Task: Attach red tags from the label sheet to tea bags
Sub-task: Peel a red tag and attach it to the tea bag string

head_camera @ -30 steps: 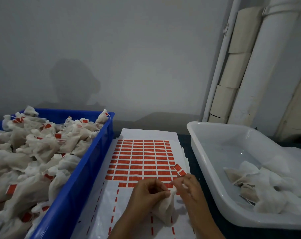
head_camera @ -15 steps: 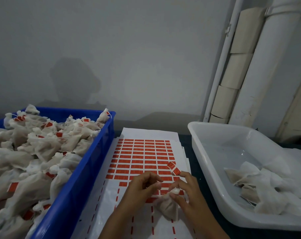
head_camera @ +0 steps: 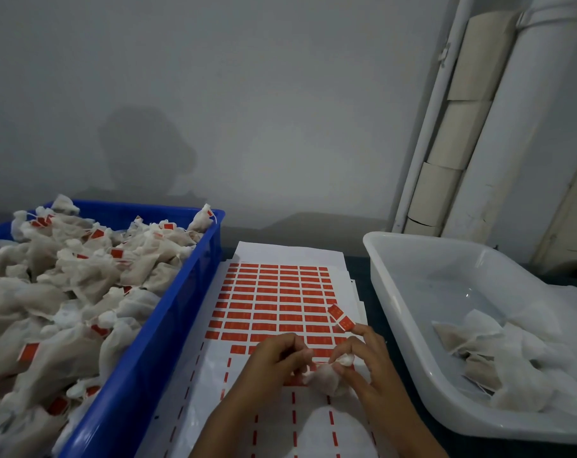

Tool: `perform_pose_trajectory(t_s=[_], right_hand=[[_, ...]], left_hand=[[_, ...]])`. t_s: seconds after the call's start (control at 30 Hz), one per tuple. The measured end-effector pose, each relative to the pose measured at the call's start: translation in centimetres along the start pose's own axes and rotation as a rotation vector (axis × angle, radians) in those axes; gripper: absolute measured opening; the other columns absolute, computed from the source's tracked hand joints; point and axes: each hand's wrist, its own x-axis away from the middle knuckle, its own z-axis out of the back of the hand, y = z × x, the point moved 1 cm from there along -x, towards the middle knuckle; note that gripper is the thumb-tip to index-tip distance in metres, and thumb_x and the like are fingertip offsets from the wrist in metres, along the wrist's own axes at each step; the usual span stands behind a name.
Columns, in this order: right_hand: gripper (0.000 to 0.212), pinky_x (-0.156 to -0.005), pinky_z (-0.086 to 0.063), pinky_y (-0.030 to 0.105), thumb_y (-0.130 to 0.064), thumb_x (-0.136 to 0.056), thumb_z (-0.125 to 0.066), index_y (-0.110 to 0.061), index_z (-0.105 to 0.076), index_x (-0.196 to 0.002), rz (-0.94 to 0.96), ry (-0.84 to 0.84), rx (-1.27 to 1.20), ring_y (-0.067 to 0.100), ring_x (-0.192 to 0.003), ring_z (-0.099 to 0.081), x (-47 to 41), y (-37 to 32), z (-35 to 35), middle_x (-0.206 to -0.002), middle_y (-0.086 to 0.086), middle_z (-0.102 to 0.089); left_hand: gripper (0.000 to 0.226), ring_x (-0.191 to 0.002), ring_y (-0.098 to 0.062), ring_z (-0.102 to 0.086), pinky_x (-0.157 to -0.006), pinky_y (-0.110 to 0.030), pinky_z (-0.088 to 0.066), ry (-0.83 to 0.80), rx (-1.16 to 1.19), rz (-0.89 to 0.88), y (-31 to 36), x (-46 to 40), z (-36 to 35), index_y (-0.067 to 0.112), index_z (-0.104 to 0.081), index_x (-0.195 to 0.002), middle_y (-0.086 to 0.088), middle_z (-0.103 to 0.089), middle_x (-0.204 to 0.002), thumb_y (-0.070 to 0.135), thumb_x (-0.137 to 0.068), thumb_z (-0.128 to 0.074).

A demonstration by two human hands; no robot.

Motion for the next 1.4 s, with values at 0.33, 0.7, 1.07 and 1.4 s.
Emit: perform_pose_trajectory(t_s=[0.33,0.7,1.07,1.4], right_hand=[[0.026,-0.074,-0.036,-0.007,-0.018,-0.083,-0.059,-0.027,-0.043,-0.102,-0.116,0.024,-0.056,0.003,-0.108,-0.047,-0.1,0.0,-0.1,-0.114,-0.026,-0.036],[0.02,-0.083,-0.037,0.005,-0.03,-0.078,-0.056,-0.032,-0.051,-0.098,-0.061,0.001,-0.074,0.005,-0.116,-0.046,0.0,-0.4,0.3,-0.125,-0.019,-0.04],[0.021,-0.106,-0.037,0.041,-0.032,-0.074,-0.056,-0.032,-0.056,-0.095,-0.04,0.008,-0.099,0.019,-0.123,-0.045,0.2,-1.4,0.9,-0.132,-0.004,-0.045],[0.019,-0.108,-0.035,0.039,-0.029,-0.078,-0.06,-0.022,-0.062,-0.095,-0.05,-0.047,-0.091,0.008,-0.125,-0.04,0.1,-0.8,0.8,-0.132,-0.014,-0.041]], left_hand=[[0.016,-0.074,0.006,-0.06,-0.064,-0.005,-0.045,-0.127,-0.054,-0.037,0.0,0.4,-0.6,0.036,-0.063,-0.072,0.024,-0.063,-0.073,0.026,-0.084,-0.064],[0.022,-0.093,0.003,-0.06,-0.079,-0.008,-0.049,-0.192,0.01,-0.053,0.3,0.6,-1.5,0.04,-0.058,-0.099,0.02,-0.063,-0.103,0.02,-0.089,-0.058],[0.014,-0.077,-0.008,-0.066,-0.072,-0.018,-0.053,-0.152,0.209,-0.024,1.0,0.6,-1.5,0.021,-0.062,-0.085,0.005,-0.066,-0.084,0.02,-0.093,-0.05],[0.016,-0.072,-0.005,-0.065,-0.067,-0.013,-0.05,-0.109,0.245,-0.008,1.2,0.6,-1.5,0.02,-0.06,-0.078,0.015,-0.067,-0.071,0.014,-0.091,-0.053]])
